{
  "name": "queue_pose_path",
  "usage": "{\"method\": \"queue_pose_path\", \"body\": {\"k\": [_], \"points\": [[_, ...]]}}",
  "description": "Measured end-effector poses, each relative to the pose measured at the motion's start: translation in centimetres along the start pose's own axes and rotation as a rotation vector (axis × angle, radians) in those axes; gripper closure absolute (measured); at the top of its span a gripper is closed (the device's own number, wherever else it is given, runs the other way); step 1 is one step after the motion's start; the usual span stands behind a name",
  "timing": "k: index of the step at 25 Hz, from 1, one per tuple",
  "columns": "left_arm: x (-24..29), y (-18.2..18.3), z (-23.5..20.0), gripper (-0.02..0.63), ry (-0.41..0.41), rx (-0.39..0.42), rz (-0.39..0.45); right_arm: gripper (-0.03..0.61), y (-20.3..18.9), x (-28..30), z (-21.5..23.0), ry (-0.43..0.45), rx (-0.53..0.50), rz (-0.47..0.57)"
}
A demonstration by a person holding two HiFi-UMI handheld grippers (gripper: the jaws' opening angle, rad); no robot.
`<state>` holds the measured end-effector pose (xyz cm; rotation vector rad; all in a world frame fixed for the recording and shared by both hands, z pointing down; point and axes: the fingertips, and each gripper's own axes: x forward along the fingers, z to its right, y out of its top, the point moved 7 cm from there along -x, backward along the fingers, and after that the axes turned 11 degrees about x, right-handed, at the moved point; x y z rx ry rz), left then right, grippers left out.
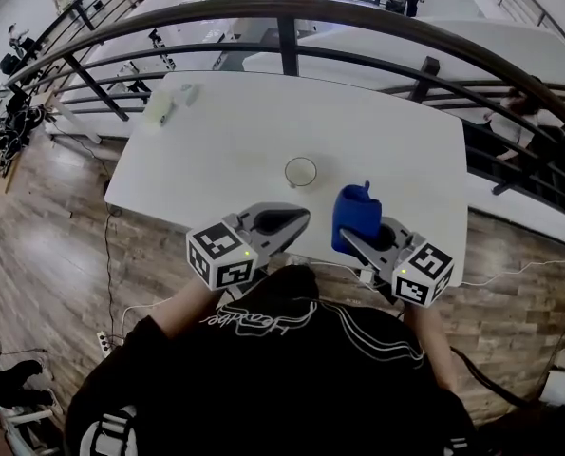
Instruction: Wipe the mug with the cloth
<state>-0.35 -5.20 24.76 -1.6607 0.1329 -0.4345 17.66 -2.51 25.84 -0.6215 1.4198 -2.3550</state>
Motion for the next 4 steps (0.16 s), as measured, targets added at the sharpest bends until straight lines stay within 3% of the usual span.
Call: {"method": "queue_pose_path", "body": {"k": [4], "points": [[-0.43, 0.32, 0.10, 0.606, 0.005, -0.012, 0.006, 0.525, 0.60, 0.12, -0.58, -0.003, 0.008, 0.013]]}}
